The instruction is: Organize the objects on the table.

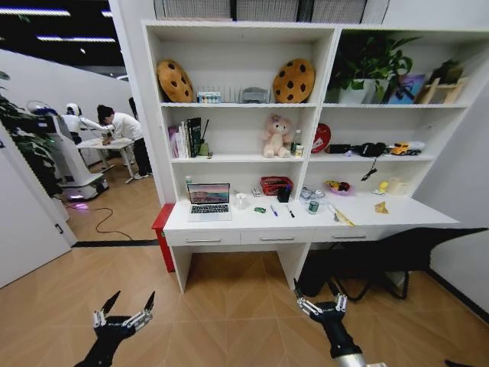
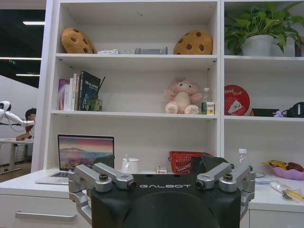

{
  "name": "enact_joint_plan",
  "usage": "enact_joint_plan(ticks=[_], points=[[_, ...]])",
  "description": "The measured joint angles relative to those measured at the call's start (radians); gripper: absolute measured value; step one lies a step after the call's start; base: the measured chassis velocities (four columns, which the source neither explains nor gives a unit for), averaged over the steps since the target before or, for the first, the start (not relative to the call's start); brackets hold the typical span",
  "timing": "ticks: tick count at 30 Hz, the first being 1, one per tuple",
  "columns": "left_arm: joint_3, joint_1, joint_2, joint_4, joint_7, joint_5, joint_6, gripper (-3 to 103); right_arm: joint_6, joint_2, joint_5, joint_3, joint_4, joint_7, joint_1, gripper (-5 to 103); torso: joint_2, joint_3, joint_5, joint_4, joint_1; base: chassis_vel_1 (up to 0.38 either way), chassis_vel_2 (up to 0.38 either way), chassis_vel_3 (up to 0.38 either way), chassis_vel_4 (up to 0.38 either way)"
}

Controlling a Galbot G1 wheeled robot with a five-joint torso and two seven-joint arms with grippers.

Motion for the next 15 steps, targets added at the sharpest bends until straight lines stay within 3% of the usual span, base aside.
enact_joint_plan(ticks=[15], points=[[0.01, 0.004, -0.006, 0.0, -0.026, 0.015, -0.015, 100, 0.026, 0.021, -0.011, 0.007, -0.005, 0.022, -0.007, 100, 0.0, 0.0, -0.0001, 0.0, 0.0, 0.0, 0.0, 0.0, 0.0]])
